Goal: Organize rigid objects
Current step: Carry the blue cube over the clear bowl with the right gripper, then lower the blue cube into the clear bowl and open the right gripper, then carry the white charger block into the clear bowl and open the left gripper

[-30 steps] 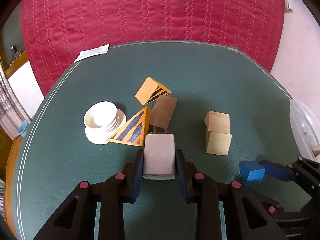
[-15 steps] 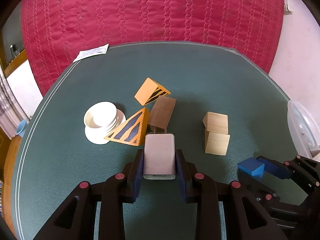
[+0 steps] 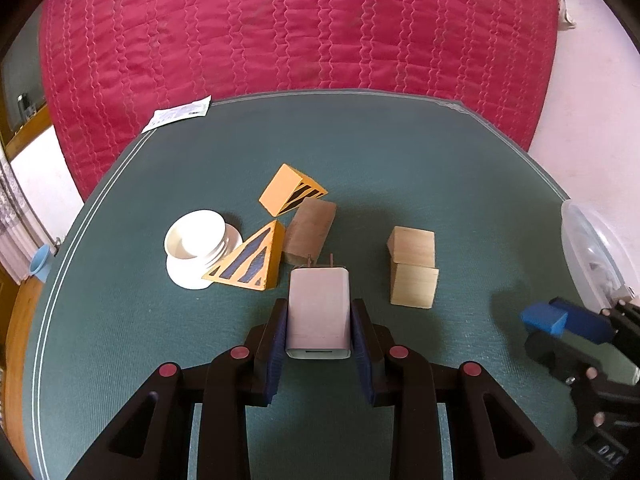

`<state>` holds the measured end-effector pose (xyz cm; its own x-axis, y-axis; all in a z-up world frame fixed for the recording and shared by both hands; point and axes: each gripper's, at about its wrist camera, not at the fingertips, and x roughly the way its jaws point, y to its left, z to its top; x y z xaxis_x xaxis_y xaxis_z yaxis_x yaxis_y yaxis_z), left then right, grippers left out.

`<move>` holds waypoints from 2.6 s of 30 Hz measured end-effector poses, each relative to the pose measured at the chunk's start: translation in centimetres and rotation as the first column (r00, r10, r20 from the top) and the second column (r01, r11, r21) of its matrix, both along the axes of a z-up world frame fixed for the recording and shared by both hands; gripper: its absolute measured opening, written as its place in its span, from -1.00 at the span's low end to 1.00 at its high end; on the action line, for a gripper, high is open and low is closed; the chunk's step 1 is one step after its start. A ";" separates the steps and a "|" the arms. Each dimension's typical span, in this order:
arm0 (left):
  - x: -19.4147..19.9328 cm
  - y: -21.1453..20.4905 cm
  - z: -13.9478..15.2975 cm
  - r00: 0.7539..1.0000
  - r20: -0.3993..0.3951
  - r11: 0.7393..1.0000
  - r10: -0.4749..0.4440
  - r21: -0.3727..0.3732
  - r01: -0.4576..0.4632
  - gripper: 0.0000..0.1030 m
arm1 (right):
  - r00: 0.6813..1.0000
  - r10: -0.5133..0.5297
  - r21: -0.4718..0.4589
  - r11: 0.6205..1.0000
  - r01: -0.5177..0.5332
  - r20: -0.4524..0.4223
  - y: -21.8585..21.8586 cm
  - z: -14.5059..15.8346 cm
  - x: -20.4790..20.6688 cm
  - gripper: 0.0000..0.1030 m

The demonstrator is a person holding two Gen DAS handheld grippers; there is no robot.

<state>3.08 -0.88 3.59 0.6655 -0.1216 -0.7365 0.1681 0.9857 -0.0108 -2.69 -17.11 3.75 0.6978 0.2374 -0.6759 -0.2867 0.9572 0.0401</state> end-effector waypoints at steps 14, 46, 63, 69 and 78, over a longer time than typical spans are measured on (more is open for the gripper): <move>-0.8 -1.2 0.2 1.000 -0.001 1.000 -0.022 0.000 0.022 -0.38 | 0.987 -0.154 0.052 0.987 0.151 0.045 -6.1 1.9 -1.1 -0.31; -2.5 -4.7 1.2 0.996 0.016 0.996 -0.089 -0.005 0.089 -0.38 | 0.829 -0.557 0.308 0.799 0.517 0.056 -23.1 4.6 -3.4 -0.30; -3.7 -9.7 2.4 0.977 0.036 0.978 -0.209 0.012 0.209 -0.38 | 0.764 -0.645 0.351 0.720 0.599 0.019 -25.7 3.8 -3.8 0.00; -4.1 -12.7 3.0 0.952 0.021 0.952 -0.304 -0.012 0.305 -0.38 | 0.760 -0.649 0.333 0.725 0.603 0.036 -25.2 3.9 -4.1 0.01; -5.3 -18.6 3.5 0.879 0.023 0.879 -0.477 -0.018 0.477 -0.37 | 0.755 -0.654 0.300 0.731 0.613 0.051 -24.8 3.8 -4.3 0.01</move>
<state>-2.26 -19.46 7.09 0.5358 -0.4437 -0.7184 0.6180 0.7858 -0.0244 -6.95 -41.90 7.54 0.8302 -0.1505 -0.5367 0.3605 0.8794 0.3110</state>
